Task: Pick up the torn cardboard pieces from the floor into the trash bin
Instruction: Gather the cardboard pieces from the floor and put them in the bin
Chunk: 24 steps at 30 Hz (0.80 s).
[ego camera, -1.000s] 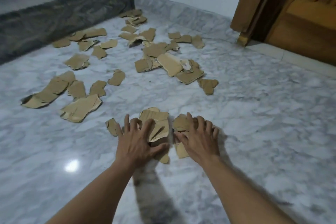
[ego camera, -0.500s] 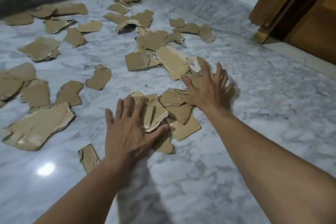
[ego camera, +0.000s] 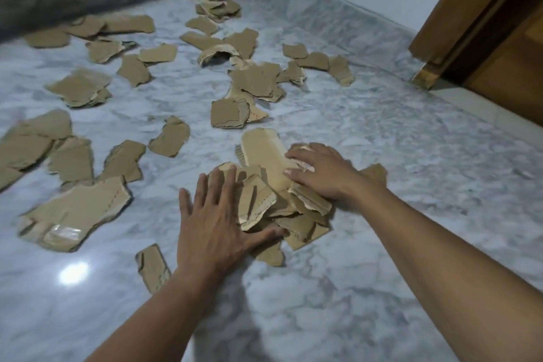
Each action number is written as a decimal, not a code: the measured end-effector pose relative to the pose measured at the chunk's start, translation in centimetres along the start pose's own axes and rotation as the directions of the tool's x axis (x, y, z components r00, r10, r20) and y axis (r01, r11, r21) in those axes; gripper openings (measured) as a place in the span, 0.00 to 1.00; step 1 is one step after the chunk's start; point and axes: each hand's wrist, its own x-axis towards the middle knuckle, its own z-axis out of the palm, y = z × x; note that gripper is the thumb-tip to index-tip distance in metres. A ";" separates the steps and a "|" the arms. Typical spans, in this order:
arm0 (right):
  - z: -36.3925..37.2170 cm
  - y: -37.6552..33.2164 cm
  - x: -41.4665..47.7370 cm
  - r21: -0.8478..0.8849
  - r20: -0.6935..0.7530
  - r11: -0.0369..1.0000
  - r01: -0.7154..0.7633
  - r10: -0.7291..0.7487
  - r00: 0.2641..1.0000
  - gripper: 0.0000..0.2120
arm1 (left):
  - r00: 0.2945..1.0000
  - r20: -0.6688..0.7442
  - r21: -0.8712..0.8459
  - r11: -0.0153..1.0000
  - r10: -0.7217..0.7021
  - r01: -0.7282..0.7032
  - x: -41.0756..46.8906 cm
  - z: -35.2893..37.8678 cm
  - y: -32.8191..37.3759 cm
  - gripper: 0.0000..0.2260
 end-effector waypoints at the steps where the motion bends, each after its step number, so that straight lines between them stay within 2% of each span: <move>1: 0.4 -0.1 -1.5 0.020 0.009 1.000 0.021 -0.021 1.000 0.32 | 1.000 -0.007 -0.015 1.000 0.005 -0.005 -0.1 0.0 0.0 0.63; 3: 0.5 0.1 -4.3 -0.009 -0.107 1.000 -0.007 0.006 0.994 0.41 | 0.999 0.011 -0.033 0.999 0.031 -0.030 -0.3 -0.2 -0.2 0.66; 5: -0.1 1.6 -6.1 -0.004 -0.280 0.975 -0.222 0.212 0.936 0.51 | 0.999 0.004 -0.107 0.993 0.044 -0.043 -0.1 -0.6 -0.6 0.64; 6: -0.4 2.6 -6.7 0.115 -0.288 0.927 -0.356 0.374 0.881 0.54 | 1.000 -0.016 -0.183 0.983 0.012 -0.014 0.4 -0.8 -0.7 0.62; 7: -0.6 3.4 -7.4 0.248 -0.232 0.859 -0.449 0.502 0.833 0.57 | 0.999 -0.033 -0.248 0.969 -0.030 0.021 1.0 -0.9 -0.7 0.59; 8: -0.3 3.7 -7.9 0.311 -0.157 0.815 -0.490 0.552 0.819 0.58 | 0.998 -0.036 -0.271 0.962 -0.056 0.045 1.6 -0.9 -0.5 0.56; 11: 3.5 1.2 -8.1 0.179 -0.120 0.893 -0.413 0.437 0.892 0.53 | 1.000 0.012 -0.082 0.997 0.015 -0.014 2.1 0.1 0.5 0.48; 14: 5.8 -3.2 -7.0 0.149 -0.271 0.944 -0.296 0.326 0.905 0.45 | 0.997 -0.027 0.008 0.998 0.069 -0.068 0.8 1.7 1.6 0.39; 17: 5.8 -6.7 -6.0 0.257 -0.298 0.934 -0.248 0.321 0.899 0.37 | 0.994 -0.099 -0.011 0.999 0.042 -0.043 0.5 1.9 1.9 0.32; 20: 6.1 -8.7 -6.3 0.352 -0.264 0.910 -0.217 0.319 0.910 0.28 | 0.995 -0.093 -0.081 0.996 0.016 -0.023 0.5 1.9 1.7 0.32; 22: 6.1 -8.9 -7.2 0.424 -0.283 0.888 -0.176 0.314 0.906 0.26 | 0.993 -0.117 -0.140 0.990 -0.011 -0.005 -0.2 1.9 1.7 0.33; 24: 6.4 -8.8 -8.0 0.552 -0.274 0.823 -0.132 0.329 0.904 0.26 | 0.987 -0.150 -0.231 0.973 -0.057 0.021 -1.0 2.0 2.2 0.31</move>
